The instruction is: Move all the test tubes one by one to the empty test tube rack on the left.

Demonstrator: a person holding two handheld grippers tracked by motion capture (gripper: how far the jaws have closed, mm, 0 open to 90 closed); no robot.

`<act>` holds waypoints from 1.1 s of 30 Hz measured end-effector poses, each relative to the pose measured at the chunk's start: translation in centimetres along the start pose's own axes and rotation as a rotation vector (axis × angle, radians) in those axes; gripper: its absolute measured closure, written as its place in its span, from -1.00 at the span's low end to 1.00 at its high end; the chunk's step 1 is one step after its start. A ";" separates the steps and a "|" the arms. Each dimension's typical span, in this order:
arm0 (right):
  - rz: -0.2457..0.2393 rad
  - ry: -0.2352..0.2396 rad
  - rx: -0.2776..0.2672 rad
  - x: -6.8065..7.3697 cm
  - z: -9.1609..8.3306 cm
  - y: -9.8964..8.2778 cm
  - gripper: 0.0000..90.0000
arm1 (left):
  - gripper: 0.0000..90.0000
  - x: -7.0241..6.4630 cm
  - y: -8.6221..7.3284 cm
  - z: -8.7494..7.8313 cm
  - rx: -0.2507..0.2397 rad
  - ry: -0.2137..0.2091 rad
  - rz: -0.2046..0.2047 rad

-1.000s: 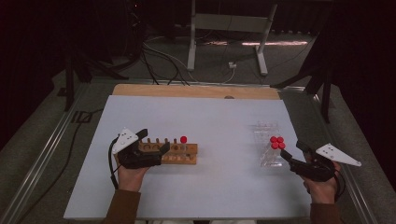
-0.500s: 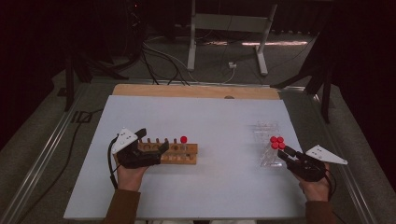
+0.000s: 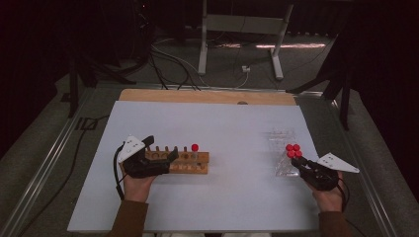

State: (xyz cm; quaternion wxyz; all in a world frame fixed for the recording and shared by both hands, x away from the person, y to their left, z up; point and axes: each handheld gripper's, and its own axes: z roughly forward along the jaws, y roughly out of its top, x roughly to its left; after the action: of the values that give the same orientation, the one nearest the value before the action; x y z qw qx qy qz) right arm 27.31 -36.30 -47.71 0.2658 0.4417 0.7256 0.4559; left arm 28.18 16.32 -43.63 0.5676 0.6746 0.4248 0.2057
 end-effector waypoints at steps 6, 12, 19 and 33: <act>0.003 0.002 0.000 -0.1 -0.1 0.0 0.65 | -0.99 -0.1 0.0 0.0 0.001 0.005 0.011; 0.009 0.003 -0.011 0.0 -0.3 0.3 0.66 | -0.99 0.0 -0.1 0.1 0.002 0.007 0.016; 0.009 -0.007 -0.043 0.1 -1.1 1.0 0.66 | -0.99 0.0 0.0 0.0 0.001 0.005 0.019; -0.006 -0.028 -0.102 0.6 -3.4 3.3 0.66 | -0.99 -0.1 0.1 0.0 -0.001 0.003 0.017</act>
State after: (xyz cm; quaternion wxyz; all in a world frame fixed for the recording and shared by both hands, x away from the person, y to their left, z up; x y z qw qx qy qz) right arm 25.69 -36.54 -43.25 0.2996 0.4315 0.6990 0.4852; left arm 28.15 16.27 -43.57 0.5655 0.6777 0.4197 0.2118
